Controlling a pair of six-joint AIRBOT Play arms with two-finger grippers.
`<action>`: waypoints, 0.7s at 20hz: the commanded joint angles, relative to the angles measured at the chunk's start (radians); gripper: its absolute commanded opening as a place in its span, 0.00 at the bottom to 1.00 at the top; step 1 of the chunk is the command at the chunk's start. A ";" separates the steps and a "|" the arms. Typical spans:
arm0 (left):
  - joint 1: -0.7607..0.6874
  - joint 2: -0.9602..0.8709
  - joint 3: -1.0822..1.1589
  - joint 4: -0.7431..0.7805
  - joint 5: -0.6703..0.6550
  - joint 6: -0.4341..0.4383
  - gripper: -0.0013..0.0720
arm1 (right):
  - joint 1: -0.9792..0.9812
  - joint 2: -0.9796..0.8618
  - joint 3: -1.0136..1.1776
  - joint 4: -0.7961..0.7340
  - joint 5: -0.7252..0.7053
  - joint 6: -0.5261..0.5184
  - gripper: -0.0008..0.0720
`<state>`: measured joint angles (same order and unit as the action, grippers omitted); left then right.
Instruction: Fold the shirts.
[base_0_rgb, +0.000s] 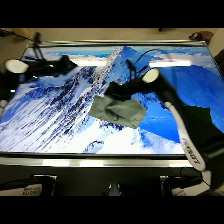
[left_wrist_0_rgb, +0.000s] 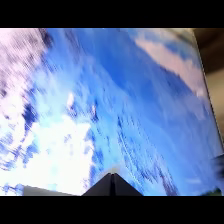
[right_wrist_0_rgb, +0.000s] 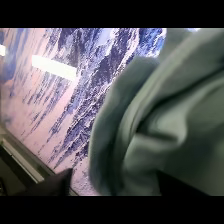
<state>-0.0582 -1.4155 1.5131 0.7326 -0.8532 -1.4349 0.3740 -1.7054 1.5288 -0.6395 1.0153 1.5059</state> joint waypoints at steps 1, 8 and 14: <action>0.109 0.149 0.000 0.156 -0.072 -0.017 0.04 | 0.029 -0.142 0.001 0.209 -0.008 -0.113 0.90; 0.108 0.152 -0.114 0.259 -0.169 -0.016 0.04 | -0.359 0.024 -0.033 -0.501 0.478 0.119 0.90; 0.057 0.152 -0.160 0.259 -0.168 -0.017 0.04 | -0.311 0.034 -0.368 -0.236 0.143 0.041 0.87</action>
<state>0.0189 -1.2648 1.3701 0.9825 -1.0161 -1.4517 0.0494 -1.6802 1.2758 -0.9592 1.3132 1.5696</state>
